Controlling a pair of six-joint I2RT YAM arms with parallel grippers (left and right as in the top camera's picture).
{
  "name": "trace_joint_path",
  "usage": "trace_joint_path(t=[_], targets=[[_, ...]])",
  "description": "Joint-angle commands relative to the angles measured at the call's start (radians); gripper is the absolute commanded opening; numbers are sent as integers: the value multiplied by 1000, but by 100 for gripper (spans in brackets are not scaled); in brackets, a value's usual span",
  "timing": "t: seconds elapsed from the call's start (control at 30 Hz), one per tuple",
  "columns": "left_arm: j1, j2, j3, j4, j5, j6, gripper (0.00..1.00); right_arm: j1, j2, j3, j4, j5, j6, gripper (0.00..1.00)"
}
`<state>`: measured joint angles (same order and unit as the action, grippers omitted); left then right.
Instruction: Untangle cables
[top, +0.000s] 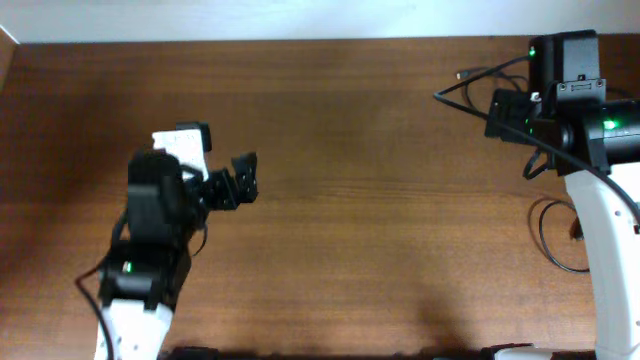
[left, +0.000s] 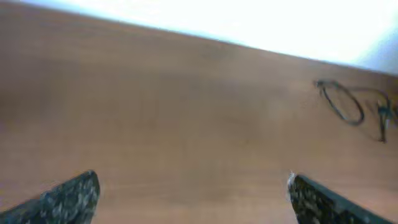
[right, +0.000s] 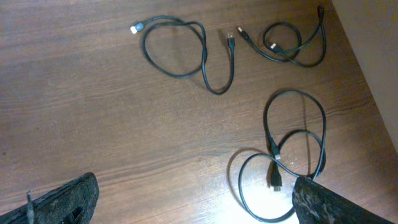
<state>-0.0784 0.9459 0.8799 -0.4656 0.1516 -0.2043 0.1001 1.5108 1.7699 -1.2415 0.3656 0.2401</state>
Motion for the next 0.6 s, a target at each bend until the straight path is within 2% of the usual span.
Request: trace_joint_path(t=[0.0, 0.03, 0.13, 0.2, 0.27, 0.4, 0.47, 0.57], targets=[[-4, -181, -238, 225, -28, 121, 99, 5, 6, 2, 0, 2, 16, 99], [-4, -238, -311, 317, -26, 123, 99, 5, 6, 2, 0, 2, 16, 99], [-4, -557, -677, 735, -18, 153, 99, 5, 6, 2, 0, 2, 16, 99], [-4, -684, -798, 817, -18, 153, 99, 5, 6, 2, 0, 2, 16, 99], [-4, -778, -872, 815, -21, 153, 99, 5, 6, 2, 0, 2, 16, 99], [-4, -907, -871, 667, -56, 203, 99, 5, 6, 2, 0, 2, 16, 99], [-4, -941, -871, 584, -82, 206, 99, 5, 6, 2, 0, 2, 16, 99], [-4, -941, -871, 382, -119, 217, 99, 5, 6, 2, 0, 2, 16, 99]])
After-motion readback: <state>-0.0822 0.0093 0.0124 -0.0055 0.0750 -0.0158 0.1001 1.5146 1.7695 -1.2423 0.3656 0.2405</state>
